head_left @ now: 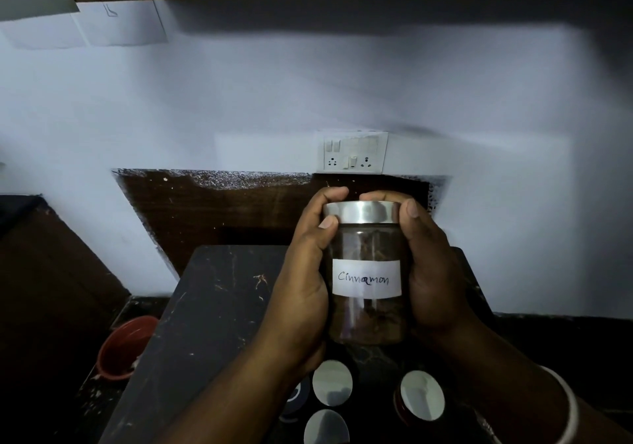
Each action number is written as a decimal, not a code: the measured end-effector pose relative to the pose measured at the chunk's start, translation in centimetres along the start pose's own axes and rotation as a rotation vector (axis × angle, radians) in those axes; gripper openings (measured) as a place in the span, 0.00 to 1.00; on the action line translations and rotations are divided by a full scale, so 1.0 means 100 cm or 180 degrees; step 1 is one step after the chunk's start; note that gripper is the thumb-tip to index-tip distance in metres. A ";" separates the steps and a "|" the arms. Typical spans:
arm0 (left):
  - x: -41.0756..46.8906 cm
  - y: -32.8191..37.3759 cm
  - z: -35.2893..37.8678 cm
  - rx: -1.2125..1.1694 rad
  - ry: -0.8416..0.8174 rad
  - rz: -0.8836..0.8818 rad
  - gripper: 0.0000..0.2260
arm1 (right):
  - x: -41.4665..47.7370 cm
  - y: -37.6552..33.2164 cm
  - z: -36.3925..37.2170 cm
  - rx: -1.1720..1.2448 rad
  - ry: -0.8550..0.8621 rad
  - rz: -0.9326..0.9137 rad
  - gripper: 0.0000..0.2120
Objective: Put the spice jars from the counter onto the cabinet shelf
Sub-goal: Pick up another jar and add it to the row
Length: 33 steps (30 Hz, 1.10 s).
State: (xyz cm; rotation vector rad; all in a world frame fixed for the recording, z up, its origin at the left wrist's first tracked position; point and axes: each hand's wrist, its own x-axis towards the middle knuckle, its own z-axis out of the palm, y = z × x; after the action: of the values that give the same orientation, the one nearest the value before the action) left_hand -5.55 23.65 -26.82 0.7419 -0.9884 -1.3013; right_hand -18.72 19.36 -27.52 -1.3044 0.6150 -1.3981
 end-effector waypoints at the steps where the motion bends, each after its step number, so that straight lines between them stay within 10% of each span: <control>1: 0.000 0.000 0.000 0.0001 -0.0005 0.0006 0.15 | 0.000 0.000 0.001 0.0003 -0.0007 0.0003 0.23; 14: 0.007 0.005 -0.002 0.0079 -0.0051 0.0262 0.15 | 0.004 -0.008 0.003 -0.0294 0.0008 0.0017 0.17; 25: 0.082 0.087 0.011 0.0906 -0.0099 0.1465 0.18 | 0.084 -0.099 0.022 -0.2599 -0.0540 -0.0630 0.40; 33: 0.211 0.188 -0.010 0.2448 0.0310 0.2435 0.21 | 0.211 -0.181 0.055 -0.3115 -0.0126 -0.1532 0.31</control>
State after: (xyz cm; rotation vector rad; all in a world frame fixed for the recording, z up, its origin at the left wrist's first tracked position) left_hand 3.08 5.57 -6.89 0.8529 -1.5143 -0.1945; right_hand -16.24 6.90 -2.19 -2.3662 1.0762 -1.4837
